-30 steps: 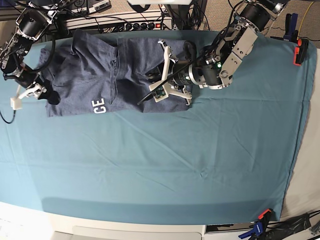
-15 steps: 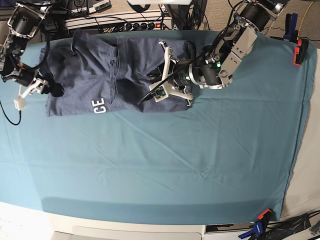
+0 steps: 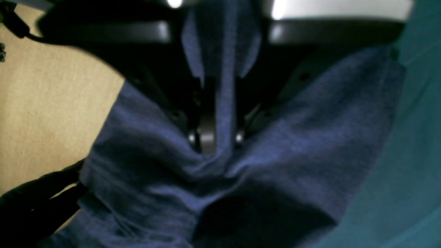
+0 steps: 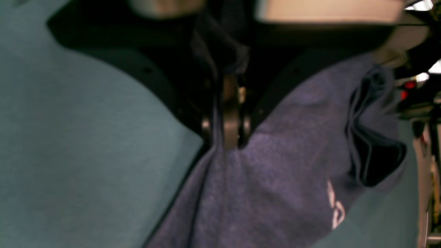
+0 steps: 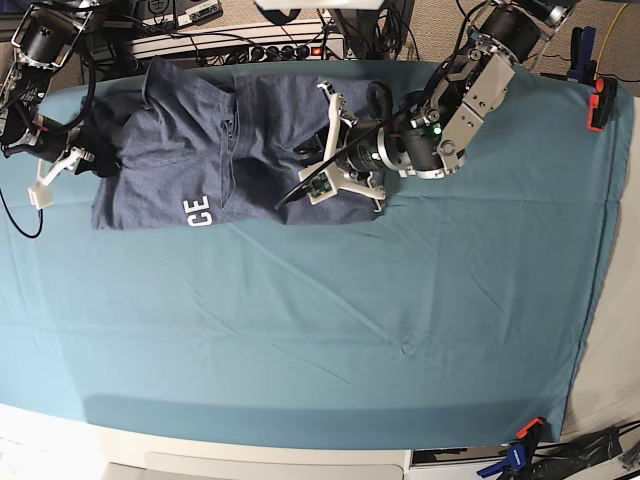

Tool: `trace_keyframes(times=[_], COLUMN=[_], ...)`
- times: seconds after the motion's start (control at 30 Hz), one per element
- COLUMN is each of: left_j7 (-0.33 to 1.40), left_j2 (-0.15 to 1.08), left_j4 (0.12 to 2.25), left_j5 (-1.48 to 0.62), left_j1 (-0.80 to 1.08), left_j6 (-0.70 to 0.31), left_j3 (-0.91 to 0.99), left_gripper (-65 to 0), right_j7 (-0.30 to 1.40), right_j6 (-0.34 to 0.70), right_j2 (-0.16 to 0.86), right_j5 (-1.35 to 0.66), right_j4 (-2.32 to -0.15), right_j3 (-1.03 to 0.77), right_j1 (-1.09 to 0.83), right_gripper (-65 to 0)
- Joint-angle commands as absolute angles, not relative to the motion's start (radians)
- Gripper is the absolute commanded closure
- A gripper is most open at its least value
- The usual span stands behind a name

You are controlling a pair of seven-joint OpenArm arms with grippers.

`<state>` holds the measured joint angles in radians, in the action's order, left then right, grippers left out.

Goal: Fold the T-shirt properly
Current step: 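Grasp the collar end with the right gripper and fold it over the bundle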

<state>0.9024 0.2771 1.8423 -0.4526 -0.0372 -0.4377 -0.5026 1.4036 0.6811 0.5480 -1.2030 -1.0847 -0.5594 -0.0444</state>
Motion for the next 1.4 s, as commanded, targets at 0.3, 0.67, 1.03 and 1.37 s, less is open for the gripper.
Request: trace_keyframes(times=[0.3,0.67,1.03,1.37], left_j7=[0.909,0.91,0.913,0.913], left_j2=[0.356,0.421,0.421,0.421], left_j4=[1.983,2.003,2.068,2.068], left_j5=[-0.446,-0.632,-0.644,-0.644], left_j1=[-0.019,0.137,0.224,0.245], left_j6=[-0.401,-0.472,-0.472,-0.472], left_j3=[-0.238,0.061,0.147,0.147], left_gripper=[-9.5,-9.5,-9.5,-9.5], right_j7=[1.396,1.396,1.396,1.396], right_j6=[0.698,0.698,0.698,0.698], right_j2=[0.573,0.428,0.205,0.08], right_j5=[-1.484,-1.484,-1.353,-1.12], right_j4=[-1.1,-1.371,-1.8,-1.967], right_j3=[-0.564,-0.54,-0.369,-0.183], right_j1=[-0.036,-0.115,-0.219,-0.218], right_gripper=[0.0,0.0,0.0,0.0])
